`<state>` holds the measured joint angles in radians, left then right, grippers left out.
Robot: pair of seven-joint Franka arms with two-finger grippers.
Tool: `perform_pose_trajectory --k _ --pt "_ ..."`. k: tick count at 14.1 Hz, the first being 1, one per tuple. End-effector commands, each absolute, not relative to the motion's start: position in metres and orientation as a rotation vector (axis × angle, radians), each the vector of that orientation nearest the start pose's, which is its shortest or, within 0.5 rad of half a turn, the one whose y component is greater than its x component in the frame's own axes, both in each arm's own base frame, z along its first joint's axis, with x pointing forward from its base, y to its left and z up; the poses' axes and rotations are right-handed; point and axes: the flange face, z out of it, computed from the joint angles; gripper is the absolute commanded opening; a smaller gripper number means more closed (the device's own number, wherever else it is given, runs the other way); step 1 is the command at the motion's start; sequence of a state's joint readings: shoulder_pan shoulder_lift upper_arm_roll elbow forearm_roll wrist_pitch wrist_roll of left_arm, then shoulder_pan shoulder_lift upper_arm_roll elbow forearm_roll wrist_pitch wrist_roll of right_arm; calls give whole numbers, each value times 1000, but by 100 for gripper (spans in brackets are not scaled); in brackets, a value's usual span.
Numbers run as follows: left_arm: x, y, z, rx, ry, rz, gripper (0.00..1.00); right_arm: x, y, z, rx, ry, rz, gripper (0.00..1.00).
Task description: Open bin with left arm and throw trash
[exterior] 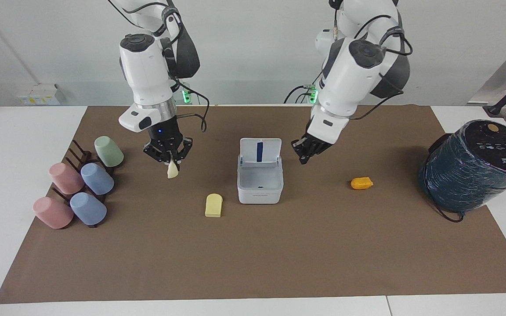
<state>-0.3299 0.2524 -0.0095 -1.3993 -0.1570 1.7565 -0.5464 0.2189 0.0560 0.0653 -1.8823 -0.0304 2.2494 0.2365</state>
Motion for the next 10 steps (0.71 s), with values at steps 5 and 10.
perform_pose_trajectory --k 5,10 --pt "614 -104 559 -3198 -39 -125 100 585 288 465 -2917 126 -499 0" --pt "597 -62 496 -3178 -37 -245 100 581 354 436 -2885 79 -488 0"
